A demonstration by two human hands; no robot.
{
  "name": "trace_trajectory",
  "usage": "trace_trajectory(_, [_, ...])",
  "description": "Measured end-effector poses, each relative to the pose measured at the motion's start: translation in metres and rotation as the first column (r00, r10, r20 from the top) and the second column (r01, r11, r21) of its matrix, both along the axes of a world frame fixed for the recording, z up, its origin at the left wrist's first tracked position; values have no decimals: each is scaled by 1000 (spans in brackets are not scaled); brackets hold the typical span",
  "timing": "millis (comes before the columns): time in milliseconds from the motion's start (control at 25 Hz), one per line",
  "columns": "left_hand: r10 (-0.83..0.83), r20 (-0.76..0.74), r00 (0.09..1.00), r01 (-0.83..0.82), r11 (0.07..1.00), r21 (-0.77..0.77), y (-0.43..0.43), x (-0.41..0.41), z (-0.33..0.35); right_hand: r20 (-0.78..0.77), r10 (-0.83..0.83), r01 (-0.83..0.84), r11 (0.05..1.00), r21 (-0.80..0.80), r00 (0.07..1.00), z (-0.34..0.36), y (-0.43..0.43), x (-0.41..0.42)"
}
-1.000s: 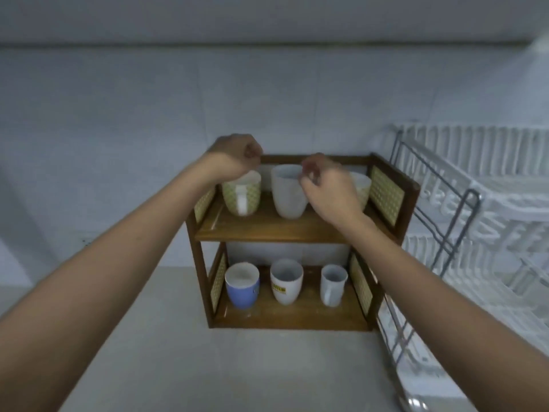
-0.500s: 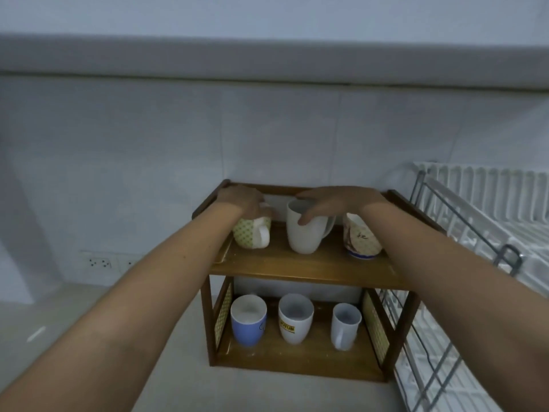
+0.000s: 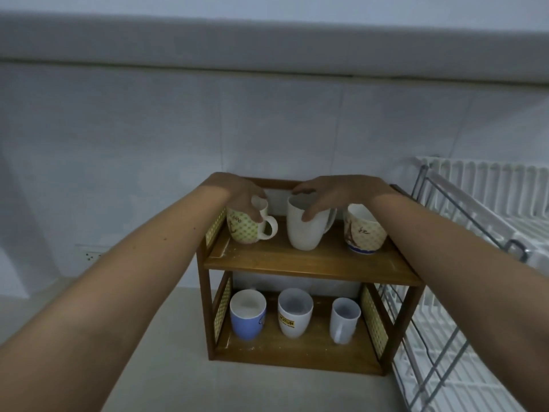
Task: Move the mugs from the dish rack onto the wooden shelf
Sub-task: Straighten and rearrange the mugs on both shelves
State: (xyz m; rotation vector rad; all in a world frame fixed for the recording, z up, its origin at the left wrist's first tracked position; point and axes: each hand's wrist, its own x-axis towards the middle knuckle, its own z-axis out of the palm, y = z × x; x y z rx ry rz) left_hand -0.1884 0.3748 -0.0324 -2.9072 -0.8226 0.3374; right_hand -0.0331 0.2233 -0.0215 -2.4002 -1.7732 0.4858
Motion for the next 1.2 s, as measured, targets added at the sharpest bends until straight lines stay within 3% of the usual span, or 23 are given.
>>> trace_trajectory(160, [110, 66, 992, -117, 988, 106, -8, 1, -12, 41, 57, -53, 994, -98, 998, 15, 3, -15])
trace_trajectory(240, [200, 131, 971, -219, 964, 153, -16, 6, -18, 54, -61, 64, 996, -66, 997, 18, 6, -19])
trace_trajectory(320, [273, 182, 945, -301, 941, 151, -21, 8, -17, 263, -144, 178, 978, -112, 954, 13, 7, -22])
trace_trajectory(400, [237, 136, 962, -247, 967, 63, -20, 6, -11, 401, -118, 192, 970, -148, 908, 3, 9, -19])
trace_trajectory(520, [41, -37, 998, -48, 981, -189, -11, -2, 8, 296, -113, 161, 977, -142, 948, 5, 9, -14])
trace_trajectory(600, [-7, -66, 998, -9, 971, -239, -4, -6, 13, 235, -109, 150, 975, -165, 966, 13, 6, -11])
trace_trajectory(680, [-2, -29, 1000, -3, 986, -167, -3, -6, 10, 226, -87, 130, 975, -180, 970, 15, 4, -9])
trace_trajectory(760, [35, 15, 999, -35, 999, 0, -9, -2, -3, 203, -51, 89, 980, -181, 978, 12, 3, -8])
trace_trajectory(840, [145, 115, 983, -158, 980, 119, -15, 5, -11, 124, -29, 47, 988, -147, 992, 9, -1, -4])
trace_trajectory(920, [228, 218, 949, -259, 958, 125, -17, 5, -5, 64, -62, 66, 996, -57, 996, 10, -6, 0])
trace_trajectory(1000, [95, 216, 972, -103, 994, 27, -9, 6, 3, 189, -117, 120, 993, -6, 975, 14, -8, 1])
trace_trajectory(1080, [-69, 53, 996, 80, 970, -228, -8, 1, 14, 358, -99, 128, 990, -59, 928, 17, -5, 3])
trace_trajectory(1120, [-127, -6, 992, 120, 946, -302, -8, -1, 15, 379, -80, 120, 989, -82, 922, 16, -3, 2])
trace_trajectory(1200, [-182, -2, 983, 173, 939, -296, -5, -2, 8, 344, -68, 102, 992, -80, 936, 15, 0, 2])
